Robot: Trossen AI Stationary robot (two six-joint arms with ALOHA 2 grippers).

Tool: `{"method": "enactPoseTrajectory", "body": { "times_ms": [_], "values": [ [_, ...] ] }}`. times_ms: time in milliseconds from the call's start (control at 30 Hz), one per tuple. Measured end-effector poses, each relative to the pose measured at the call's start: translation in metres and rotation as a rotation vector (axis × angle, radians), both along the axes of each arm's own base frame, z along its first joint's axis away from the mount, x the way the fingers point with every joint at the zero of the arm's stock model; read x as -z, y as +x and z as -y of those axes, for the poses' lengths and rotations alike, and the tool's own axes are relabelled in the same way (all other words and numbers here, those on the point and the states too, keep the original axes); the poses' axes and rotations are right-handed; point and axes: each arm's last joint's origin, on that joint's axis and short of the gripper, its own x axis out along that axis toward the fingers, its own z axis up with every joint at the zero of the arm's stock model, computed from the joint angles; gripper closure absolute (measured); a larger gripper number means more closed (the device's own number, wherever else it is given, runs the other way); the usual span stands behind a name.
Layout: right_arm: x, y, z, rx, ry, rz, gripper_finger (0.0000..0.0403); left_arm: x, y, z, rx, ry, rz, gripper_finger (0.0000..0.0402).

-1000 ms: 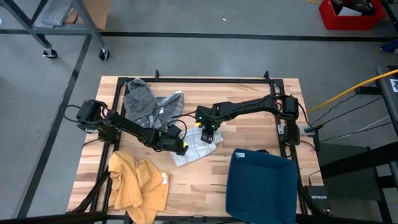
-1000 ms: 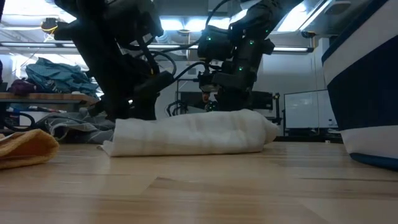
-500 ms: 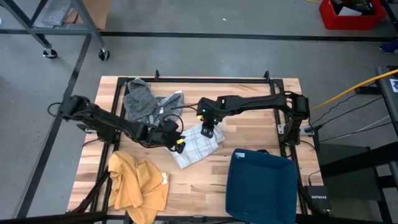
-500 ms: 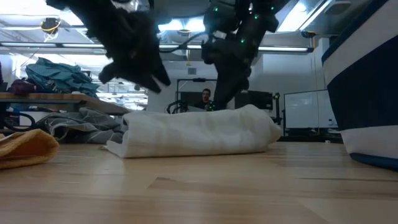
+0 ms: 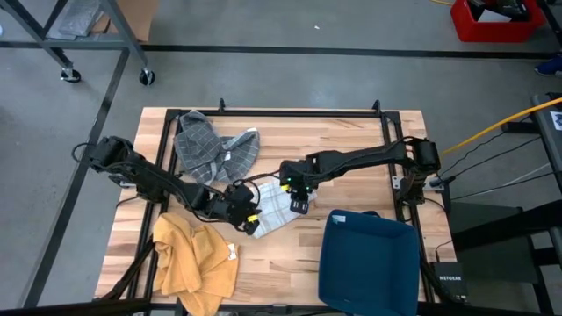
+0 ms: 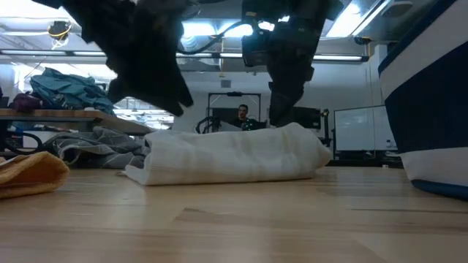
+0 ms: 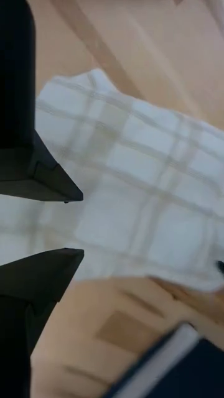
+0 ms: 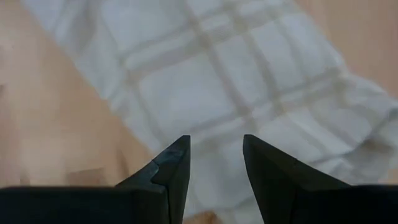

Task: Fold towel
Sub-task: Fold the white kitchen towel

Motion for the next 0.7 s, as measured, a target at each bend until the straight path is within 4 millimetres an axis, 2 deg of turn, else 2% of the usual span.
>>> {"method": "enactPoseTrajectory", "body": {
  "times_ms": [200,367,500,700],
  "values": [
    [0.004,0.001,0.003,0.032,-0.077,-0.003,0.0252,0.029,0.009,0.005,0.002,0.021,-0.07,0.0276],
    [0.036,0.0,0.006,0.041,-0.093,-0.101,0.0252,0.046,0.016,0.008,0.025,0.003,-0.1,0.0276],
    [0.057,-0.003,0.005,0.035,-0.081,-0.148,0.0252,0.052,0.017,0.01,0.037,-0.008,-0.117,0.0276],
    [0.066,-0.003,0.005,0.035,-0.08,-0.142,0.0252,0.052,0.017,0.011,0.058,0.004,-0.127,0.0276]
  ]
}}
